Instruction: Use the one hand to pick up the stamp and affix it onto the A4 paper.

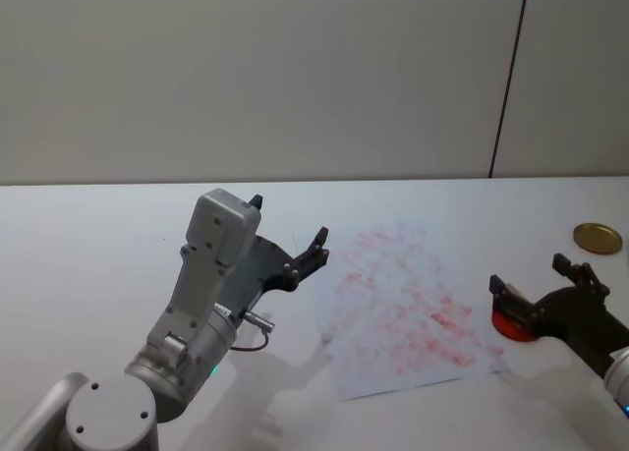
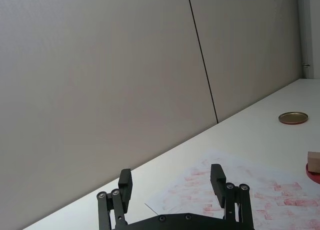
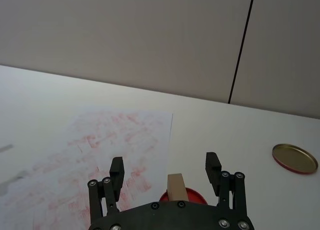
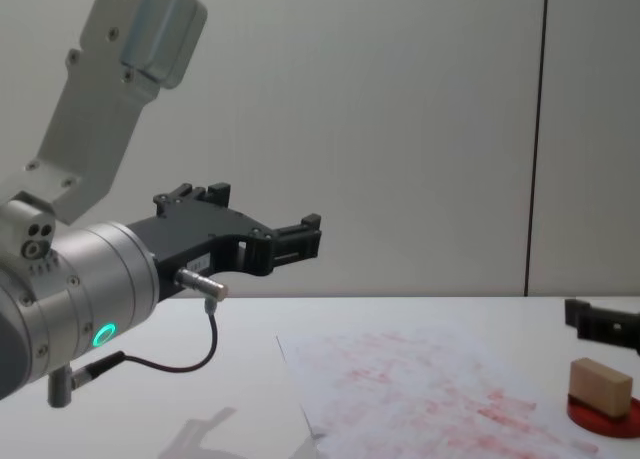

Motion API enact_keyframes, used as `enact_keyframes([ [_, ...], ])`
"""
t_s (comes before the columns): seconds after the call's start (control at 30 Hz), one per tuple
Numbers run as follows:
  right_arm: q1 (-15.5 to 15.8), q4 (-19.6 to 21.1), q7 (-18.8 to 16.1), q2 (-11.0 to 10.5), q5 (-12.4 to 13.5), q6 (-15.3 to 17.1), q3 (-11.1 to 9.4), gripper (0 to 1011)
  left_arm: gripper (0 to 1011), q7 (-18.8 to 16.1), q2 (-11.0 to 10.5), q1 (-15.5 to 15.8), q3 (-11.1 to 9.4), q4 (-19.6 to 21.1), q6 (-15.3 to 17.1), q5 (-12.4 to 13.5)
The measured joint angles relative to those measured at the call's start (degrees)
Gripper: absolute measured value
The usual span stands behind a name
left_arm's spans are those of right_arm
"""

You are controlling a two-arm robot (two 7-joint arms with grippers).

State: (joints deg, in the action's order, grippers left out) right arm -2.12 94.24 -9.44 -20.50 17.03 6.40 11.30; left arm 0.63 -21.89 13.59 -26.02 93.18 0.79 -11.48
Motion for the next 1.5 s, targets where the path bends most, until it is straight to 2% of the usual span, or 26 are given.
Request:
enact_keyframes([
  [0.73, -3.44, -7.69, -5.08, 0.1, -0.82, 2.3, -0.35, 1000, 993, 0.0, 0.0, 0.0, 0.0, 0.0, 0.0, 0.0],
  [0.83, -3.82, -8.49, -5.53, 0.16, -1.09, 2.54, -0.32, 960, 993, 0.0, 0.0, 0.0, 0.0, 0.0, 0.0, 0.0],
  [1.1, -4.9, -10.5, -6.35, 0.44, -1.71, 2.98, -0.19, 746, 993, 0.0, 0.0, 0.0, 0.0, 0.0, 0.0, 0.0],
  [1.13, -5.09, -10.82, -6.47, 0.5, -1.8, 3.03, -0.16, 688, 993, 0.0, 0.0, 0.0, 0.0, 0.0, 0.0, 0.0],
  [1.17, -5.17, -10.96, -6.52, 0.52, -1.83, 3.04, -0.14, 688, 993, 0.0, 0.0, 0.0, 0.0, 0.0, 0.0, 0.0],
  [1.5, -5.95, -12.43, -6.86, 0.9, -2.07, 2.81, 0.06, 349, 993, 0.0, 0.0, 0.0, 0.0, 0.0, 0.0, 0.0],
])
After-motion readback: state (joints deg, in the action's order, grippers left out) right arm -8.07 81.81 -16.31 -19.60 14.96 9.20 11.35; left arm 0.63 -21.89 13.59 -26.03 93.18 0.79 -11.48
